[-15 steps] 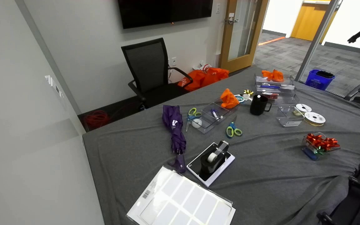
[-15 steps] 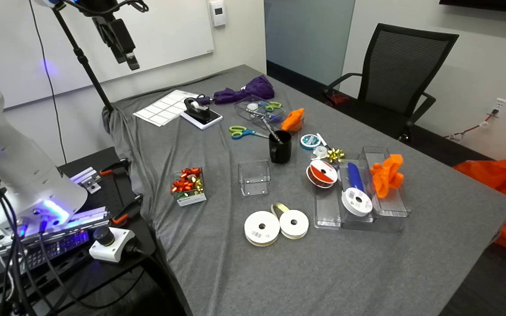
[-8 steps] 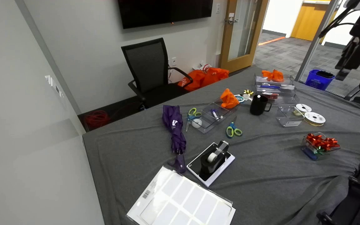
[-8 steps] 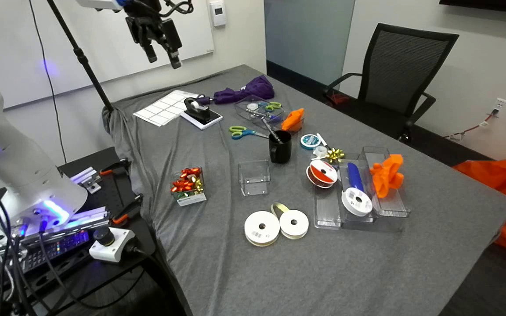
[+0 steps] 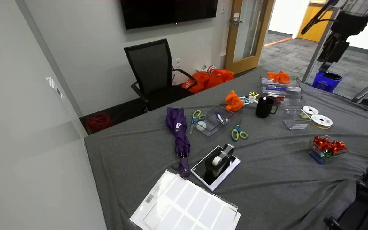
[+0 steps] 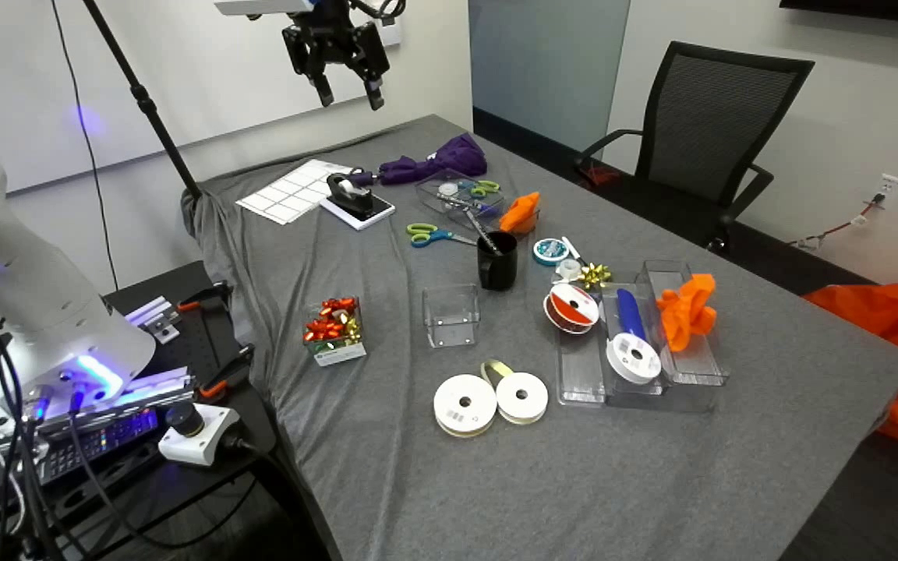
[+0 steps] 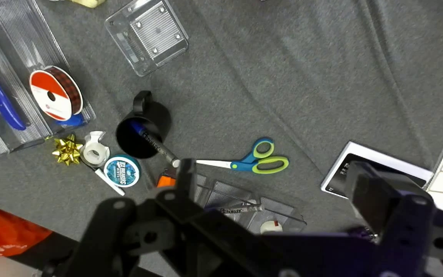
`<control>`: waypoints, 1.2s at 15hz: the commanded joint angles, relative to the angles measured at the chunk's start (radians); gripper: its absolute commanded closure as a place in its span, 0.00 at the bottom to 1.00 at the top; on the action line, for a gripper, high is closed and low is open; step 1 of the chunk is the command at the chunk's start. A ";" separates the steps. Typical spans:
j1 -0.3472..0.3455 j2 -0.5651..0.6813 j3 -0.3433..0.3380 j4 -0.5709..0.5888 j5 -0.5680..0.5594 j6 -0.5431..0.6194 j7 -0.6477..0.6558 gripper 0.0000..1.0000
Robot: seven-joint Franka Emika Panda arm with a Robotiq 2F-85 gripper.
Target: Move the cup to the left
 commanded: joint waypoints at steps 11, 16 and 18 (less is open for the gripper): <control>-0.039 0.197 -0.010 0.042 0.221 0.165 -0.186 0.00; -0.100 0.395 0.030 0.115 0.270 0.255 -0.289 0.00; -0.129 0.461 0.054 0.148 0.267 0.285 -0.291 0.00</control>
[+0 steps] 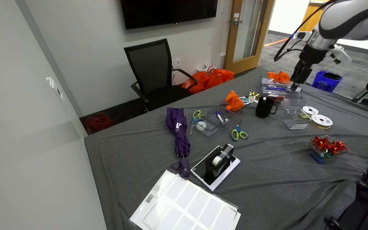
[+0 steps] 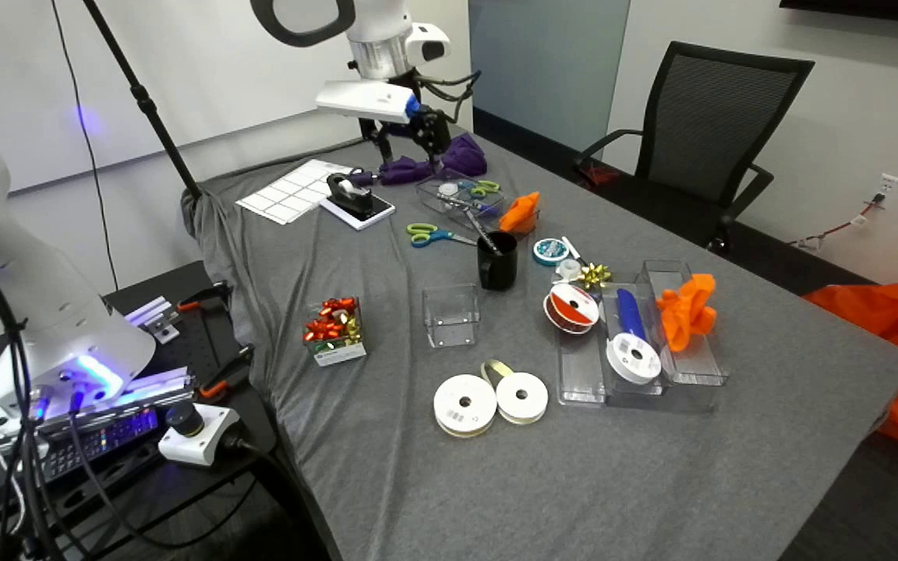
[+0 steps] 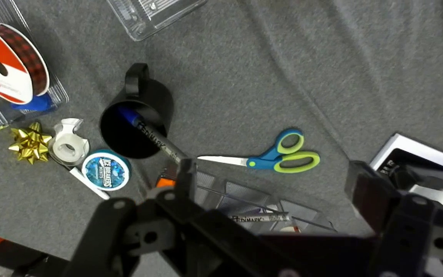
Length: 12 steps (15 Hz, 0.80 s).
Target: Move the cup to the left
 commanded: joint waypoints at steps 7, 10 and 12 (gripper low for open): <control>-0.175 0.266 0.138 0.167 0.007 0.110 -0.151 0.00; -0.183 0.249 0.149 0.146 -0.020 0.109 -0.113 0.00; -0.185 0.250 0.152 0.146 -0.020 0.108 -0.107 0.00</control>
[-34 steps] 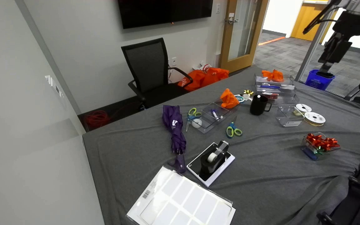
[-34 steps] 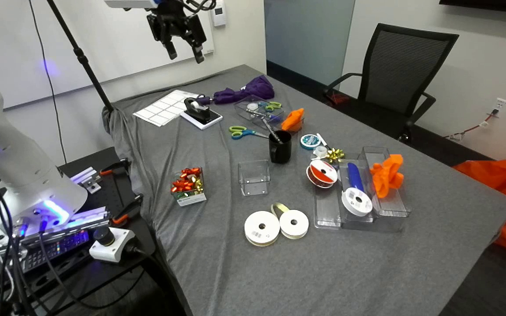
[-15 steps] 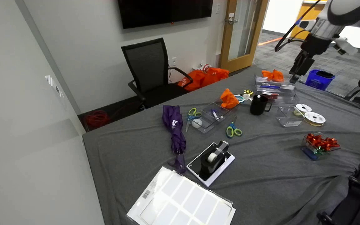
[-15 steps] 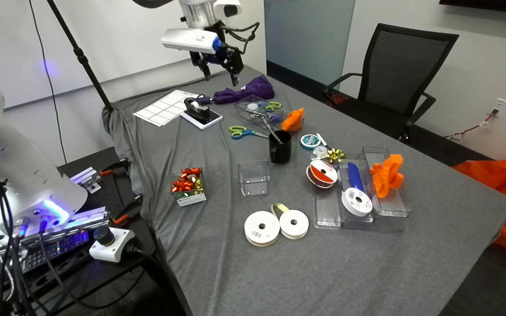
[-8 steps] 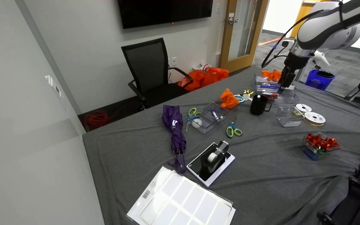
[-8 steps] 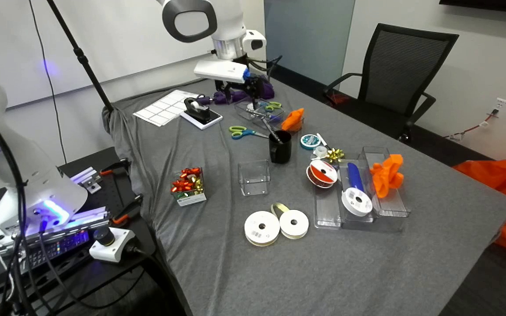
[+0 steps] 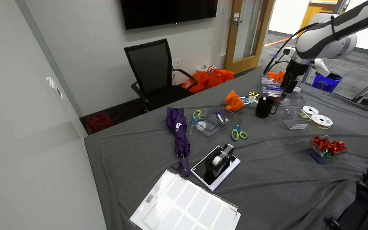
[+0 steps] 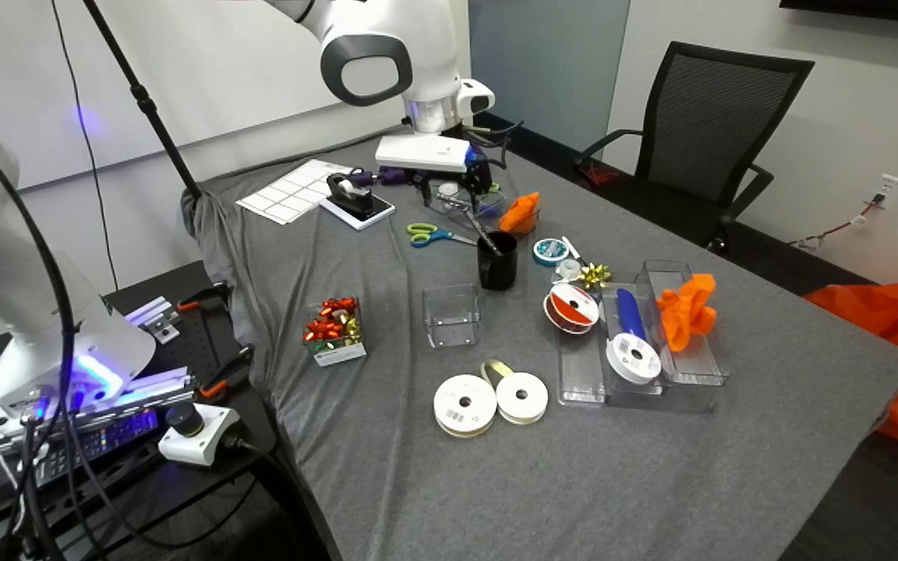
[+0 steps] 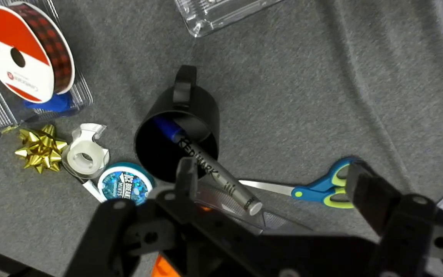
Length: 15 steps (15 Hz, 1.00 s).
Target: Move the cup to the left
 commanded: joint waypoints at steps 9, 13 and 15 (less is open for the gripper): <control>-0.065 0.108 0.033 0.080 -0.013 0.037 -0.016 0.00; -0.108 0.236 0.039 0.168 -0.048 0.065 -0.038 0.00; -0.134 0.296 0.054 0.211 -0.066 0.070 -0.051 0.00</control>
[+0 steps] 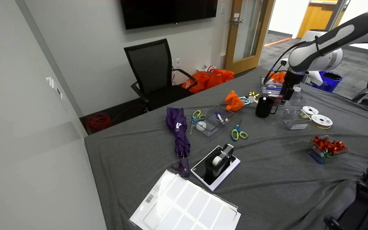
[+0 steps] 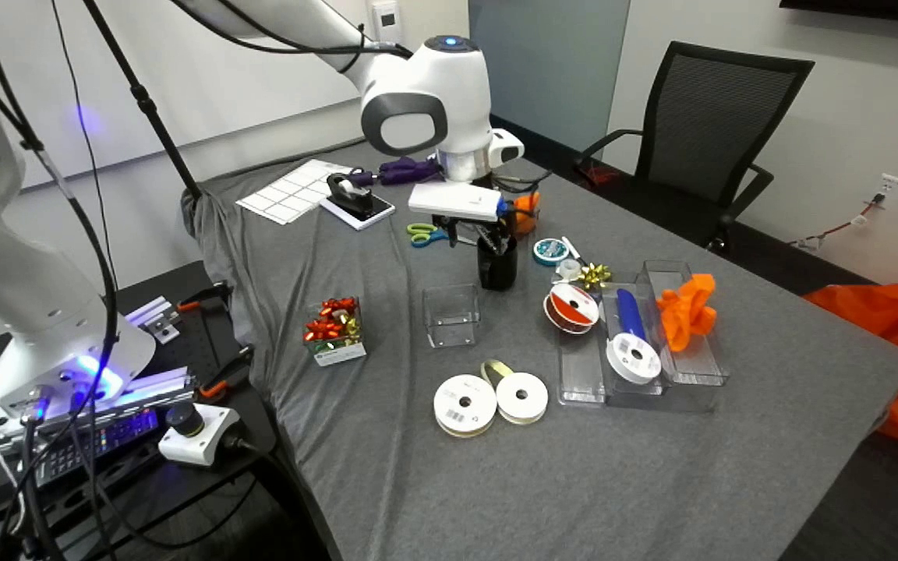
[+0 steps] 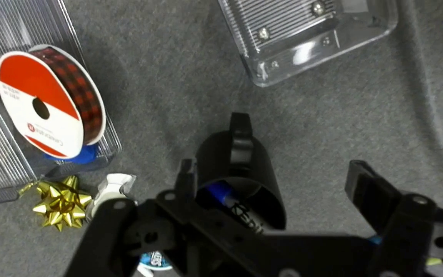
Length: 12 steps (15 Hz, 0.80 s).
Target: Move the cup to the left
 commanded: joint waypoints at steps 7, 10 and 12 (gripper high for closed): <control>-0.119 0.229 0.108 0.187 -0.032 0.011 -0.045 0.00; -0.144 0.257 0.140 0.210 -0.024 0.006 -0.052 0.00; -0.154 0.271 0.152 0.221 -0.026 0.009 -0.050 0.00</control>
